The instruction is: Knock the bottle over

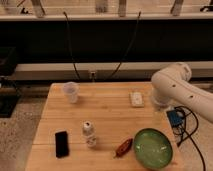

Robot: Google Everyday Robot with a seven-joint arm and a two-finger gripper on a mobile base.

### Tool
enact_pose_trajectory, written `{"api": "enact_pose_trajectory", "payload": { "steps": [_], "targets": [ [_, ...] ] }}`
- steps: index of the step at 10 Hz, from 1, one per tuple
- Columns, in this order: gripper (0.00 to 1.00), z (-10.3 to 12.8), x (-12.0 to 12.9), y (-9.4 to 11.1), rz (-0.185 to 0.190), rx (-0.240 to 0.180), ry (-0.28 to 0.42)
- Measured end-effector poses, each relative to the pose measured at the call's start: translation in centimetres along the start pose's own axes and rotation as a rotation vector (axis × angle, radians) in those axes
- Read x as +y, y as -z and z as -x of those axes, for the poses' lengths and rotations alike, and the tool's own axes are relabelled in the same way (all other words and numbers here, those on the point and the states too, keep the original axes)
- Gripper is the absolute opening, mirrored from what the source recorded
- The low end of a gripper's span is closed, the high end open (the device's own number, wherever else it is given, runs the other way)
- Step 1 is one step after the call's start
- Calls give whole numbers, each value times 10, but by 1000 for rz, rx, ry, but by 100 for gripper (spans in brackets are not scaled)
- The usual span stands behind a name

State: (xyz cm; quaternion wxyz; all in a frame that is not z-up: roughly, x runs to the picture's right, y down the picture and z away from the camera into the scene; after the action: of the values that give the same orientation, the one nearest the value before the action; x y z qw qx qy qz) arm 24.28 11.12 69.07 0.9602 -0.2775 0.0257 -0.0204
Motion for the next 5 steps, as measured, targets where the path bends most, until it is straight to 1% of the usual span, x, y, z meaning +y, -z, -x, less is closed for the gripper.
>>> {"api": "enact_pose_trajectory", "payload": {
  "steps": [2, 4, 5],
  "targets": [
    [80, 9, 0, -2, -3, 7, 22],
    [80, 39, -2, -4, -3, 9, 62],
    [80, 48, -2, -6, -3, 13, 81]
  ]
}}
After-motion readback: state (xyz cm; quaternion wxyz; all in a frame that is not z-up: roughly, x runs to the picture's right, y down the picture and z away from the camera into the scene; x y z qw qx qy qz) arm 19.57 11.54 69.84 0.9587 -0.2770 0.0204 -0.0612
